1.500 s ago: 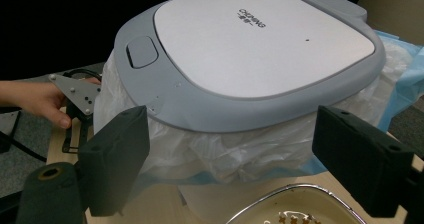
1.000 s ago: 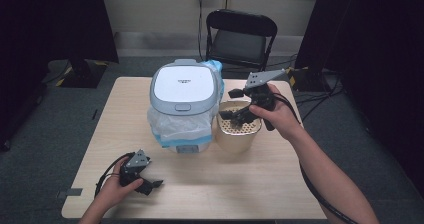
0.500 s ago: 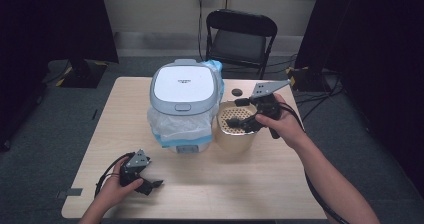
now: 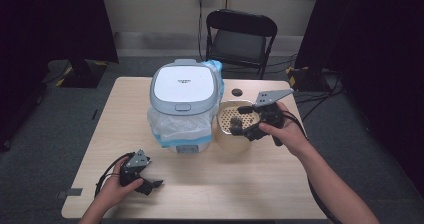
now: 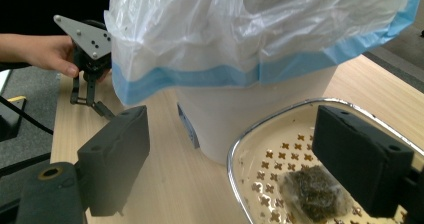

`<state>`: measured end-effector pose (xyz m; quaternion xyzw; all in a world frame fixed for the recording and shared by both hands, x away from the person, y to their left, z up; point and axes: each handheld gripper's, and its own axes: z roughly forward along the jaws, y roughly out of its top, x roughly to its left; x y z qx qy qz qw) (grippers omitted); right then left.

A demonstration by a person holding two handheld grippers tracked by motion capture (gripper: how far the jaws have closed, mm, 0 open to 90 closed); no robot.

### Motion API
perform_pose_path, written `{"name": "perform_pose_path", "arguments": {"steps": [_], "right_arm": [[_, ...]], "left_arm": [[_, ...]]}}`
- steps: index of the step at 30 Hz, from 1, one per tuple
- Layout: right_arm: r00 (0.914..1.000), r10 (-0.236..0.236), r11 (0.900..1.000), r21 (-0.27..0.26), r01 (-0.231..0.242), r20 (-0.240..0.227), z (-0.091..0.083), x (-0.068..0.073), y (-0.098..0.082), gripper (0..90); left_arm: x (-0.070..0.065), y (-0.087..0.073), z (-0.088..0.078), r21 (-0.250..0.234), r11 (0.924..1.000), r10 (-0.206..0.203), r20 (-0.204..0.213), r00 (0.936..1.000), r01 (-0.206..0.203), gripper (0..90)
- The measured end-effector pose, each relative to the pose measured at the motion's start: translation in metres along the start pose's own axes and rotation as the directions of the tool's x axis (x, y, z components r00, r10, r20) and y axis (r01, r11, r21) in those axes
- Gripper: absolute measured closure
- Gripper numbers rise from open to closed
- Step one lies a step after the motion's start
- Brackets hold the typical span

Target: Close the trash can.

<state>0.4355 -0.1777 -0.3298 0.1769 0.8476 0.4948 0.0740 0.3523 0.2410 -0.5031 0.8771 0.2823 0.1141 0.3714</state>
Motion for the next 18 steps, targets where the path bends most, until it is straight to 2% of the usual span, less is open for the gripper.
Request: {"name": "perform_pose_path", "arguments": {"steps": [10,18], "right_arm": [[0.9998,-0.011,1.0,0.02,0.011,0.014,-0.004,0.003,-0.013,14.9],[0.9998,0.0,1.0,0.024,0.0,0.018,-0.009,0.003,-0.024,14.9]], "left_arm": [[0.0,0.0,0.0,0.0,1.0,0.0,0.0,1.0,0.0,0.0],[0.0,0.0,0.0,-0.001,1.0,0.001,0.001,1.0,-0.001,0.0]]}}
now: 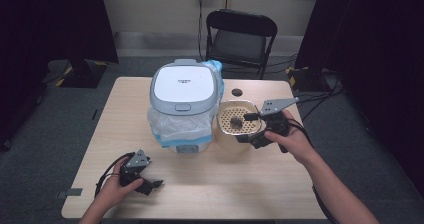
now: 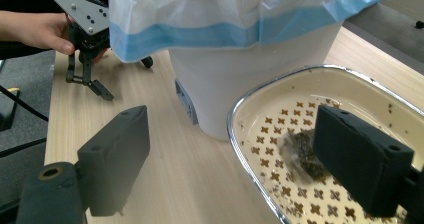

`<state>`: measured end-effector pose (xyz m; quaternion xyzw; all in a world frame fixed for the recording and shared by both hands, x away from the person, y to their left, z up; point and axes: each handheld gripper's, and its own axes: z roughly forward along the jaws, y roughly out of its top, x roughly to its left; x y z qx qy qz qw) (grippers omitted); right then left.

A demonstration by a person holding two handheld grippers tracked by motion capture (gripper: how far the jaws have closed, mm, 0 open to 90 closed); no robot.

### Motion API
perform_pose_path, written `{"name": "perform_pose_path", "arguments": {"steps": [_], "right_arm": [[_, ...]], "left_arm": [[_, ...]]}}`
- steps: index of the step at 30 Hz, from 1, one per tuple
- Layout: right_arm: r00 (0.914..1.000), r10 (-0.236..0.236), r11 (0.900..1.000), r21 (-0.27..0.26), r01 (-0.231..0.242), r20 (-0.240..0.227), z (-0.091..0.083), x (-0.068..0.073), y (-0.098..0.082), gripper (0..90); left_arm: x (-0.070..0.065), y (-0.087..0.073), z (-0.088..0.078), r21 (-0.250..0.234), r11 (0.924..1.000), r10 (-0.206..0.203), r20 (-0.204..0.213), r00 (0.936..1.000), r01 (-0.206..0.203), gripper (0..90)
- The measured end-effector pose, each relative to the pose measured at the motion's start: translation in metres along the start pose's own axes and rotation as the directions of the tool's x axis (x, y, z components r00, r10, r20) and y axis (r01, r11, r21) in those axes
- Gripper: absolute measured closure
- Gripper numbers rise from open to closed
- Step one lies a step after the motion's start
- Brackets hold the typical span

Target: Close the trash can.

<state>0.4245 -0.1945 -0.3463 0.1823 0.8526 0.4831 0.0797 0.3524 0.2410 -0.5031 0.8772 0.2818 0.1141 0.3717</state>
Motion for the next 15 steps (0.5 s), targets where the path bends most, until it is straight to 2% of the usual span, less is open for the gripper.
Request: {"name": "perform_pose_path", "arguments": {"steps": [15], "right_arm": [[0.9999,0.016,1.0,0.003,-0.016,-0.005,-0.007,0.003,-0.024,14.7]], "left_arm": [[0.0,0.0,0.0,-0.002,1.0,-0.003,-0.001,1.0,0.003,0.0]]}}
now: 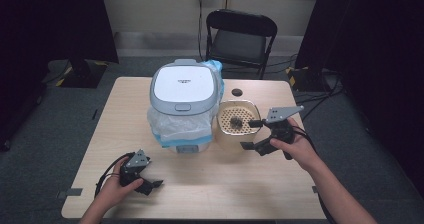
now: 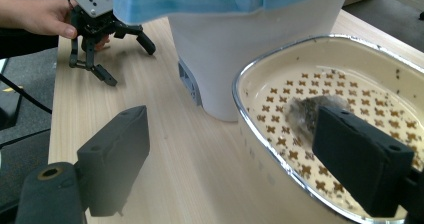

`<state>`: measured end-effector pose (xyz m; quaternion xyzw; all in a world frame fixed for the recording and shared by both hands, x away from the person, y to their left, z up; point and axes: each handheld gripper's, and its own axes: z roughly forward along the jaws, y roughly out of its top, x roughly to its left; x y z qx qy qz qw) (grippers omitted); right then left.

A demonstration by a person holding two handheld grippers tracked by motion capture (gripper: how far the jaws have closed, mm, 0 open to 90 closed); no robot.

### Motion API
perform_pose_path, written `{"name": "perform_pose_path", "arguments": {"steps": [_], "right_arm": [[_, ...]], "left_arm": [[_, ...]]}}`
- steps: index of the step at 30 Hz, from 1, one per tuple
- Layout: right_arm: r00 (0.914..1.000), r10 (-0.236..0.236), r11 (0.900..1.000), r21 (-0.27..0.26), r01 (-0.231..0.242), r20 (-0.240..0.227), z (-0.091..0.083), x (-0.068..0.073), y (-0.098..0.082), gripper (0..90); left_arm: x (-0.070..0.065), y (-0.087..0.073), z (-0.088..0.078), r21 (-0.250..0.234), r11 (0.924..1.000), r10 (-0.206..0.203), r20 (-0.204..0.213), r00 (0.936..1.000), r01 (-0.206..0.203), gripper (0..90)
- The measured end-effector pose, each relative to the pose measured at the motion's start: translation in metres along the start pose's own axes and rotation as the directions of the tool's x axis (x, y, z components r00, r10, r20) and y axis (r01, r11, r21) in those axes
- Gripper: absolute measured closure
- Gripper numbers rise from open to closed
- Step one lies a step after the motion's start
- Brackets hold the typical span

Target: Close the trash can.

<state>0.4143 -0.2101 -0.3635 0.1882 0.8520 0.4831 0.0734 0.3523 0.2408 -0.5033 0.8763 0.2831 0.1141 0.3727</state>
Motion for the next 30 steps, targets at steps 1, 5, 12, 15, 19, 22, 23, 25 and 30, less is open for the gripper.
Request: {"name": "perform_pose_path", "arguments": {"steps": [1,5,12,15,19,22,23,25,30], "right_arm": [[1.0,0.004,1.0,-0.001,-0.004,0.0,-0.001,0.0,-0.002,14.7],[0.9999,0.013,1.0,-0.005,-0.013,0.004,-0.002,0.0,-0.008,14.7],[0.9999,0.014,1.0,-0.007,-0.014,0.006,-0.003,0.002,-0.016,14.7],[1.0,0.007,1.0,0.002,-0.007,0.007,-0.003,0.004,-0.02,14.7],[1.0,0.0,1.0,0.011,0.0,0.01,-0.003,0.007,-0.026,14.7],[1.0,-0.003,1.0,0.018,0.003,0.009,-0.003,0.009,-0.031,14.7],[1.0,-0.001,1.0,0.019,0.001,0.009,-0.002,0.01,-0.033,14.7],[1.0,-0.001,1.0,0.022,0.001,0.007,-0.002,0.01,-0.037,14.7],[0.9999,0.013,1.0,0.023,-0.013,0.007,-0.003,0.01,-0.044,14.7]], "left_arm": [[0.0,0.0,0.0,0.0,1.0,0.0,0.0,1.0,0.0,0.0],[0.0,0.0,0.0,0.003,1.0,0.003,0.0,1.0,-0.003,0.0],[0.0,0.0,0.0,0.003,1.0,0.003,0.0,1.0,-0.003,0.0],[0.0,0.0,0.0,0.002,1.0,0.003,0.0,1.0,-0.003,0.0],[0.0,0.0,0.0,0.003,1.0,0.003,0.0,1.0,-0.003,0.0],[0.0,0.0,0.0,0.002,1.0,0.003,0.0,1.0,-0.003,0.0],[0.0,0.0,0.0,0.003,1.0,0.002,0.0,1.0,-0.002,0.0],[0.0,0.0,0.0,0.003,1.0,0.003,0.0,1.0,-0.003,0.0],[0.0,0.0,0.0,0.003,1.0,0.002,-0.002,1.0,-0.002,0.0]]}}
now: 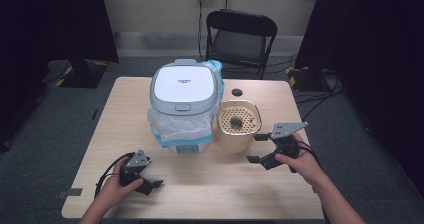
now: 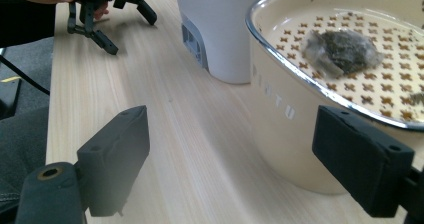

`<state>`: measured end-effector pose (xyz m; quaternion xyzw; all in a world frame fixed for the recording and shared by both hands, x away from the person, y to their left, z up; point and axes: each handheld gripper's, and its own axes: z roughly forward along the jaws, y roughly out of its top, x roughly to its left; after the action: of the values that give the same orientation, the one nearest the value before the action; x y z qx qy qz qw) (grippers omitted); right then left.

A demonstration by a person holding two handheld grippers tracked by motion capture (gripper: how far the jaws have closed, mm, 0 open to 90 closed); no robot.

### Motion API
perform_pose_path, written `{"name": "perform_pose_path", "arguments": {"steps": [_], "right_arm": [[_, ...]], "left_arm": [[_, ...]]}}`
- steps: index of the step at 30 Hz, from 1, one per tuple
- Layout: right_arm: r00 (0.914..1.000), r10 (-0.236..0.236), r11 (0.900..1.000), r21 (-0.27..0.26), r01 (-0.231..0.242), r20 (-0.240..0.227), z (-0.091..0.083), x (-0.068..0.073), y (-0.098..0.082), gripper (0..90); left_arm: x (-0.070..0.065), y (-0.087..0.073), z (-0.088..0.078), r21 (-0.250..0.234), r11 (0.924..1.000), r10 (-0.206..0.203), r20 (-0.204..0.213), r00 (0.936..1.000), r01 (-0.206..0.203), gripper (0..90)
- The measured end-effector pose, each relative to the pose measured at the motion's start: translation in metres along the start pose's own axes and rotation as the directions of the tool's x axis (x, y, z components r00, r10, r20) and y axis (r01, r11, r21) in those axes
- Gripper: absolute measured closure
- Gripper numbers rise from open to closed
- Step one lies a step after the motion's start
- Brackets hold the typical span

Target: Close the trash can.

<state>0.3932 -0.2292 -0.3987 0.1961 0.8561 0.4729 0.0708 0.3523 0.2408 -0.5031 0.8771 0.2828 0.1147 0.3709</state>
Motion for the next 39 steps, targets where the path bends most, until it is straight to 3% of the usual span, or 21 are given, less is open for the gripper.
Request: {"name": "perform_pose_path", "arguments": {"steps": [6,21,39], "right_arm": [[1.0,-0.003,1.0,0.007,0.003,0.006,-0.002,-0.001,-0.008,14.8],[0.9985,0.043,0.999,0.002,-0.043,0.035,-0.009,-0.004,-0.034,14.8],[0.9959,0.062,0.997,0.036,-0.064,0.066,-0.014,-0.006,-0.059,14.9]], "left_arm": [[0.0,0.0,0.0,0.001,1.0,0.0,0.0,1.0,0.0,0.0],[0.0,0.0,0.0,-0.002,1.0,-0.002,-0.002,1.0,0.002,0.0],[0.0,0.0,0.0,0.0,1.0,0.003,-0.002,1.0,-0.003,0.0]]}}
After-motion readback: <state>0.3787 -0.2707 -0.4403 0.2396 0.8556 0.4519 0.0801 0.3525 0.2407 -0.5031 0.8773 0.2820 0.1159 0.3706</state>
